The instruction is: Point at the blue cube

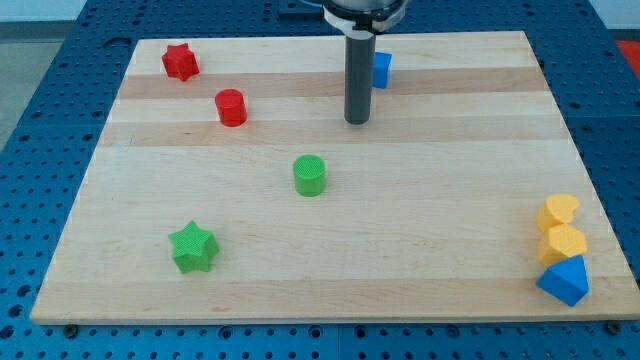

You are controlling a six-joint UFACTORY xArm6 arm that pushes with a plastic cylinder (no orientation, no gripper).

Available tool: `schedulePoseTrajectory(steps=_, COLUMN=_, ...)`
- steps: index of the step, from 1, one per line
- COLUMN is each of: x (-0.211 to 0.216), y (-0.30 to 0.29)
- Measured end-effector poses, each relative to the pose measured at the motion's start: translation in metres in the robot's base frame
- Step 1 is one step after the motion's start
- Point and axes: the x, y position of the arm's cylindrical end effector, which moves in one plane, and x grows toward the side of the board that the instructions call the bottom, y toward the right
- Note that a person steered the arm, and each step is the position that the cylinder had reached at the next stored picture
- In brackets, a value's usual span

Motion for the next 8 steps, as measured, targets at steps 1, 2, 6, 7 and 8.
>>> schedulePoseTrajectory(steps=1, x=-0.011, y=-0.015)
schedulePoseTrajectory(steps=2, x=-0.011, y=-0.015)
schedulePoseTrajectory(steps=6, x=-0.055, y=-0.06)
schedulePoseTrajectory(steps=7, x=-0.067, y=-0.067)
schedulePoseTrajectory(steps=8, x=-0.088, y=-0.069)
